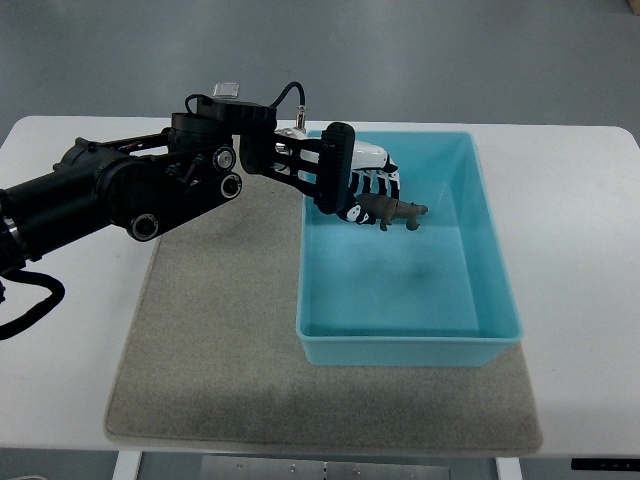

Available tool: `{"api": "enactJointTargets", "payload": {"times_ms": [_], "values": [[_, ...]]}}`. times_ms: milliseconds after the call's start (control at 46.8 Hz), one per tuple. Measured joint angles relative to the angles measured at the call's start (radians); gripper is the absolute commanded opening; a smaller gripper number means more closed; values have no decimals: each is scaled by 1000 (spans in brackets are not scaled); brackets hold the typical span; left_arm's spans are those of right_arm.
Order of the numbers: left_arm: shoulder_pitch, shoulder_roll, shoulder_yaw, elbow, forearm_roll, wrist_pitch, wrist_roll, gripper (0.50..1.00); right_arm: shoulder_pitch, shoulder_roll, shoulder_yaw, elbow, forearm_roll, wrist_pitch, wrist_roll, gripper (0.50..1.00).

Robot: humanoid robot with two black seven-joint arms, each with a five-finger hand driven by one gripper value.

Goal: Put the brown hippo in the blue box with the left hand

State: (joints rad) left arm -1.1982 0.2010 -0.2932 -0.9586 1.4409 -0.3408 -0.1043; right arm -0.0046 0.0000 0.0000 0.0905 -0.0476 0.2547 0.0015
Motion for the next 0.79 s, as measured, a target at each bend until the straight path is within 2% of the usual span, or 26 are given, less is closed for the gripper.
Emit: {"api": "enactJointTargets", "payload": {"times_ms": [43, 64, 235, 449, 663, 791], "values": [[0, 0, -1, 0, -6, 1, -1, 972, 0, 0, 0, 0, 0, 0, 0, 936], [0, 0, -3, 0, -8, 1, -1, 994, 0, 0, 0, 0, 0, 0, 0, 936], [0, 0, -18, -3, -27, 3, -2, 996, 0, 0, 0, 0, 0, 0, 0, 936], [-8, 8, -41, -3, -177, 5, -2, 996, 0, 0, 0, 0, 0, 0, 0, 936], [-2, 41, -147, -2, -362, 68, -2, 996, 0, 0, 0, 0, 0, 0, 0, 936], [-1, 74, -160, -2, -500, 79, -2, 999, 0, 0, 0, 0, 0, 0, 0, 936]]}}
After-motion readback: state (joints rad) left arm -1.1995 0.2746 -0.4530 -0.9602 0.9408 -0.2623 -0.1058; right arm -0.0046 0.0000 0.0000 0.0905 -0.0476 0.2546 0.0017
